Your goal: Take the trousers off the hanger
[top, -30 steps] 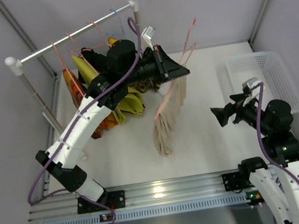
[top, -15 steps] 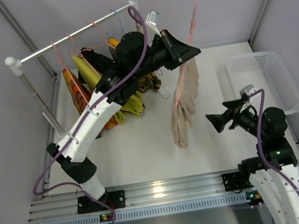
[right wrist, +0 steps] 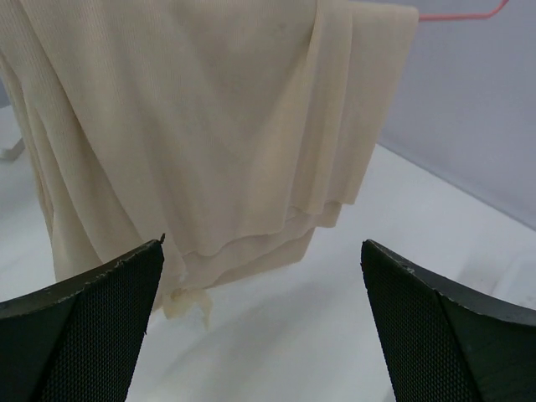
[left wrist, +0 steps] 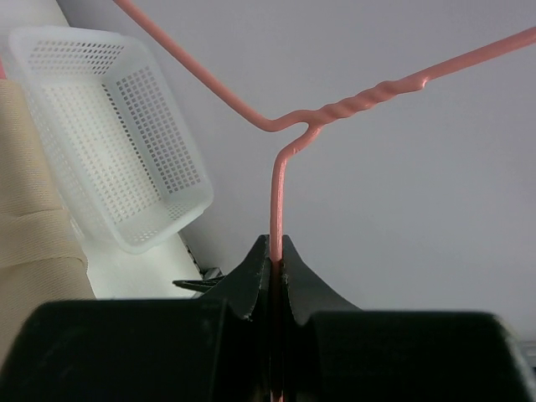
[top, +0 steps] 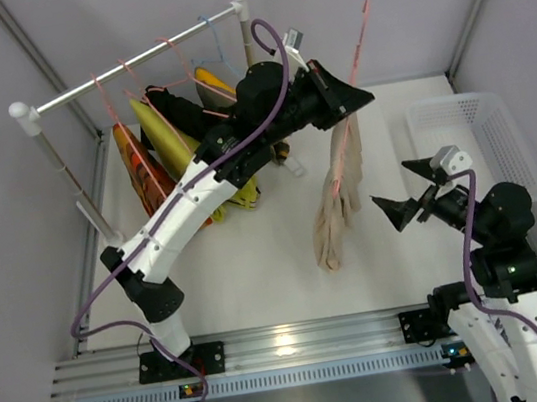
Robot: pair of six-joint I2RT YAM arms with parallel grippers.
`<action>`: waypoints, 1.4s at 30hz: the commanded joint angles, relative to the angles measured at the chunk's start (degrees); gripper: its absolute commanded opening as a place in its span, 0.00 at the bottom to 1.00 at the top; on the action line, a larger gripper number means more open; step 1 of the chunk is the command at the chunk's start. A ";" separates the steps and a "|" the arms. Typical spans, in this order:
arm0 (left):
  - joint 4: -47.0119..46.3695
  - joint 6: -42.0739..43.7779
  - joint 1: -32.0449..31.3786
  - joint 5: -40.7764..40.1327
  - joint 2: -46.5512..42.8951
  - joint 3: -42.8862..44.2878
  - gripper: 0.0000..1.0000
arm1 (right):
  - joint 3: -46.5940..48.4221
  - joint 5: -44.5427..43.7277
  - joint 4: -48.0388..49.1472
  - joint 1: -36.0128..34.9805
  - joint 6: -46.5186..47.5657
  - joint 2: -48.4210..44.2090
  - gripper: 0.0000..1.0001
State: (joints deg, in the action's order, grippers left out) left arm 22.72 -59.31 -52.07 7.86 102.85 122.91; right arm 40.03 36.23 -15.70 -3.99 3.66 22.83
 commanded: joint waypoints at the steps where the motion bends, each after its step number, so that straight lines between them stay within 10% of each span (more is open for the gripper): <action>1: -6.37 -2.91 -0.22 -1.70 -0.28 2.95 0.00 | 4.69 1.74 -1.25 -1.63 8.64 3.70 0.99; 12: -8.13 -3.88 -0.22 -2.85 2.09 4.62 0.00 | 6.20 -16.88 -5.92 -25.25 16.55 10.12 1.00; 22: -8.83 -3.89 -0.31 -2.23 1.83 4.79 0.00 | 2.86 -29.88 -1.00 -28.00 18.57 12.15 1.00; 42: -11.12 -3.71 0.83 -1.00 1.21 4.62 0.00 | -2.68 -26.20 -9.86 -28.09 24.46 4.07 1.00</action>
State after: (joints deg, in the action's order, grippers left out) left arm 19.25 -62.52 -51.42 6.37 106.45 124.18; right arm 37.43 8.69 -23.00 -31.00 26.06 28.12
